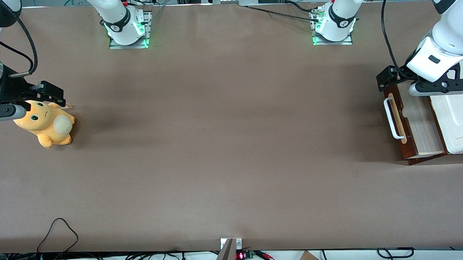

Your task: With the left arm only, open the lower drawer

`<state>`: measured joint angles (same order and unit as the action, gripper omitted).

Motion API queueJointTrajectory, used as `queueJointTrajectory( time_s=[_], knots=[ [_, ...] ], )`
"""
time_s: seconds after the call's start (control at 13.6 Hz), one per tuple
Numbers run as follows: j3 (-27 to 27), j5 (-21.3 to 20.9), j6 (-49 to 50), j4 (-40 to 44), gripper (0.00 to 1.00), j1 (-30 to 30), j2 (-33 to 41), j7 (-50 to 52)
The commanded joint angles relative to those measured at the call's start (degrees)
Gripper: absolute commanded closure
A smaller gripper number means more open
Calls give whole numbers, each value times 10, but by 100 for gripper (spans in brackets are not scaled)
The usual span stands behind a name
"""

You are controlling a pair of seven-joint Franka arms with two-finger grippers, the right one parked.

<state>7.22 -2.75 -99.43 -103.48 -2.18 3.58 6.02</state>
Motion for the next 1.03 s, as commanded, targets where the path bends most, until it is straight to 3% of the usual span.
queueJointTrajectory(
  time_s=[0.0,0.96],
  knots=[
    [-4,15,8,1,0,1,9,-19],
    [-4,14,29,21,0,1,12,-19]
  ],
)
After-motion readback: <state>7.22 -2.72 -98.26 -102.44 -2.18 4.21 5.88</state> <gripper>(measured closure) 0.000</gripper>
